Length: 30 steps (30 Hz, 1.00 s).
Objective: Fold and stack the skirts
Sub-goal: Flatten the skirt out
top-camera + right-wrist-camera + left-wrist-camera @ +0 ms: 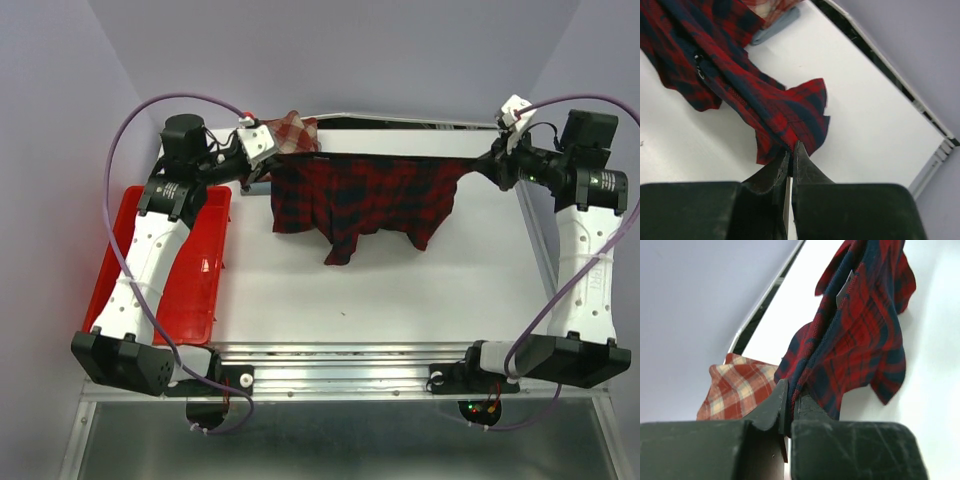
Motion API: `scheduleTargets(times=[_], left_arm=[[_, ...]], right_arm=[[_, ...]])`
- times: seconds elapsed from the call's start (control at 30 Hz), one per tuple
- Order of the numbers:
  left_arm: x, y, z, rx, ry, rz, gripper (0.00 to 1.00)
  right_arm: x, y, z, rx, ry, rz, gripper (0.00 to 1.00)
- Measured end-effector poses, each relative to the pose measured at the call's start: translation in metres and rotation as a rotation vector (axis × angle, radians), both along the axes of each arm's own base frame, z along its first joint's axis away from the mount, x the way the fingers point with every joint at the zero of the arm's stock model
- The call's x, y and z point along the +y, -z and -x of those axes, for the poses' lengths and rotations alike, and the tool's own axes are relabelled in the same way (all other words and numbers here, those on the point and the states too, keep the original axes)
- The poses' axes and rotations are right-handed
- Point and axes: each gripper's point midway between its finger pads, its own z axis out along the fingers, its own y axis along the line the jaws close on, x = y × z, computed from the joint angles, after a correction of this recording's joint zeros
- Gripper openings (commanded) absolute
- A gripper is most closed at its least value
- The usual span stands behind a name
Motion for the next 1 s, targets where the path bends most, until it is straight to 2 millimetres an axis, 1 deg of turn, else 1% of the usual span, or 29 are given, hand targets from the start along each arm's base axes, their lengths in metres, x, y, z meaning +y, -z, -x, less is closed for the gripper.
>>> scheduleTargets(times=[0.03, 0.1, 0.2, 0.27, 0.3, 0.37, 0.5, 0.53, 0.63, 0.67, 0.77, 0.8, 0.83, 0.9, 0.97, 1.0], left_arm=[[0.001, 0.003, 0.000, 0.012, -0.005, -0.005, 0.00], [0.003, 0.007, 0.000, 0.034, -0.025, -0.012, 0.00], [0.004, 0.009, -0.001, 0.055, -0.053, -0.010, 0.00], [0.003, 0.009, -0.002, 0.073, -0.074, 0.001, 0.00], [0.002, 0.007, -0.003, 0.085, -0.089, 0.012, 0.00], [0.002, 0.001, -0.004, 0.097, -0.118, 0.038, 0.00], [-0.002, -0.022, -0.006, 0.095, -0.152, 0.111, 0.00], [-0.003, -0.030, -0.006, 0.086, -0.155, 0.131, 0.00], [-0.005, -0.046, -0.001, 0.056, -0.158, 0.171, 0.00], [-0.005, -0.052, 0.002, 0.042, -0.157, 0.180, 0.00], [-0.008, -0.071, 0.017, -0.016, -0.136, 0.204, 0.00], [-0.007, -0.077, 0.024, -0.039, -0.128, 0.210, 0.00], [-0.007, -0.081, 0.030, -0.057, -0.121, 0.216, 0.00], [-0.005, -0.086, 0.044, -0.096, -0.107, 0.224, 0.00], [-0.003, -0.089, 0.063, -0.134, -0.089, 0.231, 0.00], [-0.003, -0.089, 0.069, -0.142, -0.084, 0.233, 0.00]], right_arm=[[0.002, 0.001, 0.005, 0.017, -0.024, -0.008, 0.01], [0.004, 0.011, 0.012, 0.076, -0.050, -0.037, 0.01], [0.002, 0.023, 0.009, 0.114, -0.038, -0.045, 0.01], [-0.001, 0.026, 0.007, 0.117, -0.015, -0.048, 0.01], [-0.002, 0.025, 0.006, 0.110, 0.002, -0.049, 0.01], [-0.005, 0.015, 0.003, 0.072, 0.032, -0.049, 0.01], [-0.010, -0.021, -0.003, -0.051, 0.097, -0.049, 0.01], [-0.011, -0.033, -0.004, -0.088, 0.114, -0.052, 0.01], [-0.014, -0.056, -0.003, -0.165, 0.155, -0.055, 0.01], [-0.015, -0.061, -0.001, -0.180, 0.163, -0.056, 0.01], [-0.018, -0.082, 0.010, -0.252, 0.208, -0.051, 0.01], [-0.018, -0.091, 0.018, -0.286, 0.218, -0.046, 0.01], [-0.018, -0.094, 0.024, -0.304, 0.222, -0.042, 0.01], [-0.016, -0.104, 0.044, -0.360, 0.235, -0.033, 0.01], [-0.014, -0.111, 0.063, -0.405, 0.246, -0.025, 0.01], [-0.013, -0.113, 0.076, -0.431, 0.253, -0.020, 0.01]])
